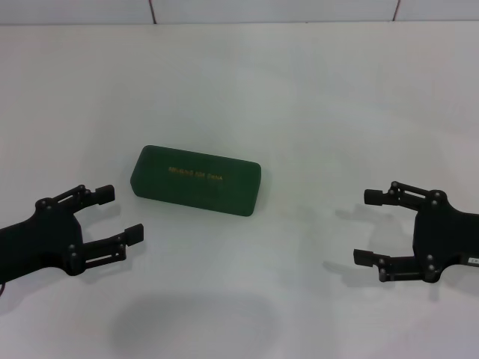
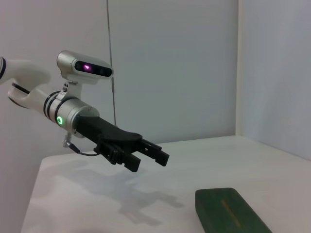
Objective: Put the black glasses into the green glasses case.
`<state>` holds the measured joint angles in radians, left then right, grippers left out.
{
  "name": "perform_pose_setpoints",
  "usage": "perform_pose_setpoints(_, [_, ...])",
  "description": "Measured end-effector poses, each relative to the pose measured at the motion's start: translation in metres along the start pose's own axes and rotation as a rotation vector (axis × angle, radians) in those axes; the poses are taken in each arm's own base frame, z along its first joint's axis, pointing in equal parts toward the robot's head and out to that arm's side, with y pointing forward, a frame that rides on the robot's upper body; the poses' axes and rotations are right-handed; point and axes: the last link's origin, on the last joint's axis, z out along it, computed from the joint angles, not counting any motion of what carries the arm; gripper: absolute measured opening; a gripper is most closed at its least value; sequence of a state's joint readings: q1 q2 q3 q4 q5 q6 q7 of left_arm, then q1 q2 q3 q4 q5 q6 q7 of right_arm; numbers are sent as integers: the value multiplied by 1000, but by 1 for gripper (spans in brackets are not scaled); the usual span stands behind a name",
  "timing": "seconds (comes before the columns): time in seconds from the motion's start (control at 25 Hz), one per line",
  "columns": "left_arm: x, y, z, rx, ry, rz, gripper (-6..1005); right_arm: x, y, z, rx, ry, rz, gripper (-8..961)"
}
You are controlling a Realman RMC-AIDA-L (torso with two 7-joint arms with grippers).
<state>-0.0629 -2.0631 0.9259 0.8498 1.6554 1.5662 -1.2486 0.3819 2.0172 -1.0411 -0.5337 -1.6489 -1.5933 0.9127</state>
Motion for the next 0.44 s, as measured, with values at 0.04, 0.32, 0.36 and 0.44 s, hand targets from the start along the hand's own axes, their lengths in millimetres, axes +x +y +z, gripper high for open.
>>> perform_pose_setpoints(0.04, [0, 0, 0, 0, 0, 0, 875, 0, 0, 0, -1, 0, 0, 889])
perform_pose_setpoints(0.32, [0, 0, 0, -2, -1, 0, 875, 0, 0, 1, -2, -1, -1, 889])
perform_pose_setpoints(0.36, [0, 0, 0, -2, -1, 0, 875, 0, 0, 1, -2, -1, -1, 889])
perform_pose_setpoints(0.44, [0, 0, 0, -2, -1, 0, 875, -1, 0, 2, -4, -3, -3, 889])
